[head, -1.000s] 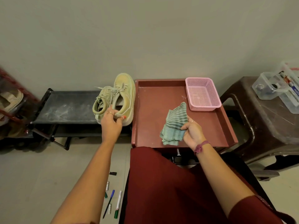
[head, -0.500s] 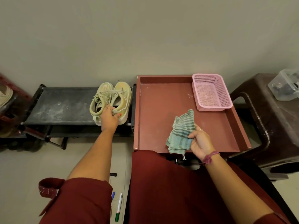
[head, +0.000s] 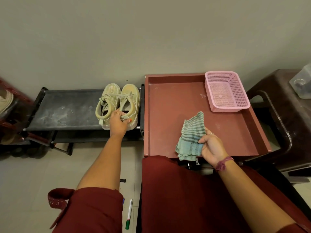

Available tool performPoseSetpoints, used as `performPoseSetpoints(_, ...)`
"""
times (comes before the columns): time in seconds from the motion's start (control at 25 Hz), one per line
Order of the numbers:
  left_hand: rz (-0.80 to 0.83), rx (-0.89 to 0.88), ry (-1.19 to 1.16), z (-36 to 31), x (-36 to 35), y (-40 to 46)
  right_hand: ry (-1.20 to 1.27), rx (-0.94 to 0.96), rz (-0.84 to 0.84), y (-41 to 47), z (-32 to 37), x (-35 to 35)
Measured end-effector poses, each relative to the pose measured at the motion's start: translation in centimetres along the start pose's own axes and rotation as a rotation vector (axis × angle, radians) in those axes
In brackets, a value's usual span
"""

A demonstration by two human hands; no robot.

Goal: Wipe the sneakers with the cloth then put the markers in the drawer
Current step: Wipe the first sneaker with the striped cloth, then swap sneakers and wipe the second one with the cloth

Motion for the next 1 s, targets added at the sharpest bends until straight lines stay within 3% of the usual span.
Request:
performPoseSetpoints(0.16,0.038,-0.079,0.034,-0.5,1.1,-1.1,0.005,0.012,-0.014,0.4,-0.4,-0.3)
performPoseSetpoints(0.36,-0.248,-0.050,0.314,2.3,4.3,-4.2,0.023,0.045,-0.028,0.7,-0.2,-0.9)
performPoseSetpoints(0.48,-0.179,0.019,0.513,5.4,4.1,-4.7,0.035,0.058,-0.009,0.7,-0.3,-1.1)
performPoseSetpoints(0.68,-0.041,-0.136,0.845,6.1,4.1,-3.2,0.074,0.079,0.027,0.8,-0.6,-0.6)
performPoseSetpoints(1.0,-0.027,-0.200,0.919,6.5,4.0,-0.8,0.054,0.076,0.020,0.4,-0.9,1.1)
Point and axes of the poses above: each hand's wrist, its own y-axis towards the middle knuckle, its own x-axis out of the back of the hand, z = x × y, the point moved 4 cm from there along y, towards the middle knuckle, and after that the axes turned 11 degrees about z, right-handed, at the moved point
